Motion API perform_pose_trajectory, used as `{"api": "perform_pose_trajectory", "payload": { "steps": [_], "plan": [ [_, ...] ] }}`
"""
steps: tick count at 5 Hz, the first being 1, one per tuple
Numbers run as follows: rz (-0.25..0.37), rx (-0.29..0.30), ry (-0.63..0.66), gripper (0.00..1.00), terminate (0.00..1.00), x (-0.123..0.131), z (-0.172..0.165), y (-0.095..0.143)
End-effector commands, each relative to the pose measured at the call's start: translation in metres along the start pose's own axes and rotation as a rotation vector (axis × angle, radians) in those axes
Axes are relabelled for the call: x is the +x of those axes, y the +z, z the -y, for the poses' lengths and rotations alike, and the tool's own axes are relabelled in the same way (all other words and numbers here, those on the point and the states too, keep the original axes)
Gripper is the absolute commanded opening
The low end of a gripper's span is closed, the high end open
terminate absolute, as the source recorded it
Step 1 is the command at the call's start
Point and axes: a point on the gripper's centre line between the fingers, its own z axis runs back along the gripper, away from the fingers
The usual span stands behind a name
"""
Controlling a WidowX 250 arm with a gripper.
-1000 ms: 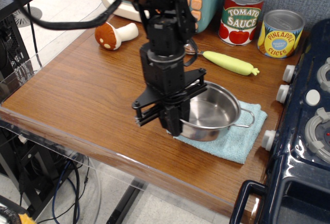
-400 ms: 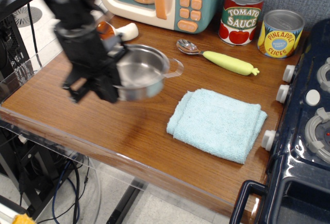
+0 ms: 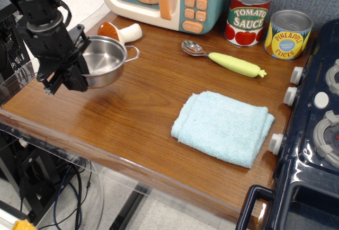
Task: Move the pot and place below the white object to the bottom left
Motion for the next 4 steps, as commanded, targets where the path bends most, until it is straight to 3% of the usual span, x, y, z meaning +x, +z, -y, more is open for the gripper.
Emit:
{"api": "perform_pose_trajectory", "payload": {
  "steps": [1, 3, 4],
  "plan": [
    [0.108, -0.010, 0.130, 0.00, 0.00, 0.038, 0.006, 0.004],
    [0.142, 0.077, 0.183, 0.00, 0.00, 0.054, 0.000, -0.021],
    [0.137, 0.087, 0.172, 0.00, 0.00, 0.053, 0.002, -0.025]
  ]
}}
